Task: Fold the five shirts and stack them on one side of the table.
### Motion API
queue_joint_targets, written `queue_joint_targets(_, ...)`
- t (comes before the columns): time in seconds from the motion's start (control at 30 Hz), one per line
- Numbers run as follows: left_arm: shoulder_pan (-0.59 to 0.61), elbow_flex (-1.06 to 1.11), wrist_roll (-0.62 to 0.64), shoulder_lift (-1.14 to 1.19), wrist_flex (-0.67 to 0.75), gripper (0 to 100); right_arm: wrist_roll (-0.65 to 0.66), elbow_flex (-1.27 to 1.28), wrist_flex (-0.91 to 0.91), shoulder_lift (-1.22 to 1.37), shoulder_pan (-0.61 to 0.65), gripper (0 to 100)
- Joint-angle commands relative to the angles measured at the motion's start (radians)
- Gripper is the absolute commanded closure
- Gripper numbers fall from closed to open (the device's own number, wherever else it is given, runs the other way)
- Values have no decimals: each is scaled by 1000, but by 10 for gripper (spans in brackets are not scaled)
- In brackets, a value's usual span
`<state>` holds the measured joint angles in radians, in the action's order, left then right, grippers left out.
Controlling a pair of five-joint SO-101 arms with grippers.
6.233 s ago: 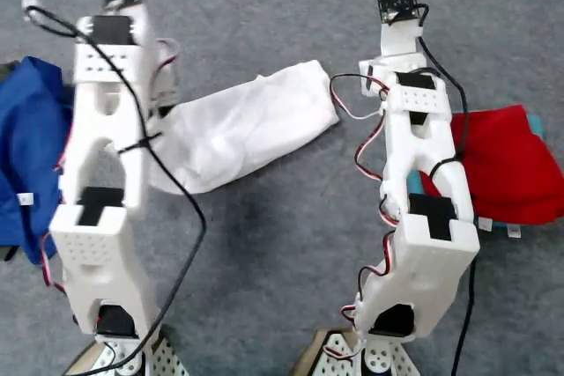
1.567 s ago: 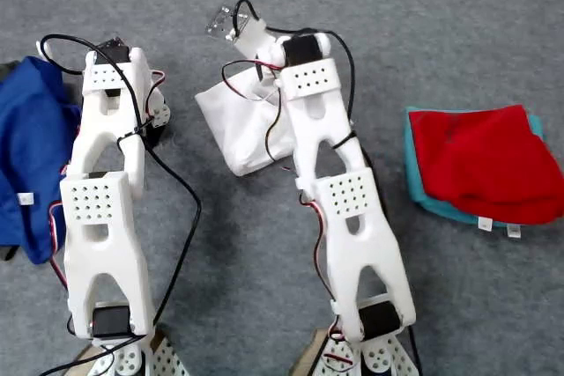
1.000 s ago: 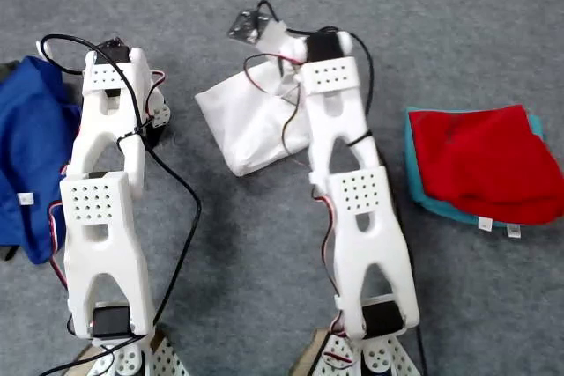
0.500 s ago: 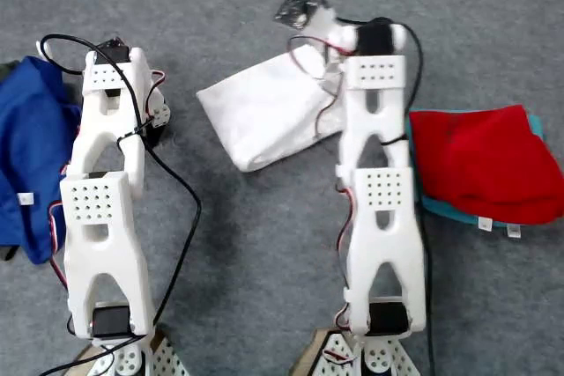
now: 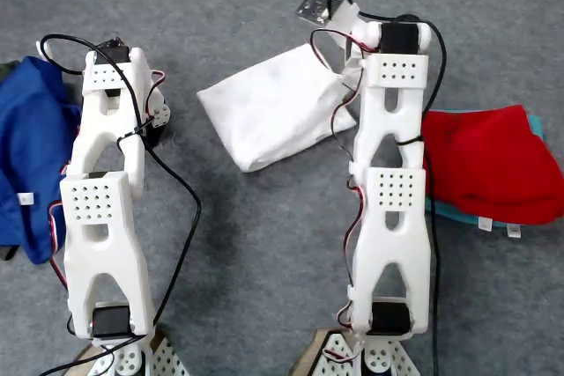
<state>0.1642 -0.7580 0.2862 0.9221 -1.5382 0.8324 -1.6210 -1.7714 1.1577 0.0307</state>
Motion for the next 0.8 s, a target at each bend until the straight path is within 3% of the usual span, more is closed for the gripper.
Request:
queue_joint_targets(0.0,21,-25,-3,-12,51,981,11,-33,-18,-142,-77,878)
queue_joint_targets(0.1,21,-25,-3,-12,51,981,-20,-33,-17,-199,-47,988)
queue_joint_targets(0.37,21,-25,-3,-12,51,981,-75,-33,55,-165,208,975)
queue_joint_targets(0.57,21,-25,-3,-12,51,981,-72,-47,34,16,137,975)
queue_joint_targets(0.77,21,-25,-3,-12,51,981,-72,-35,-17,30,91,976)
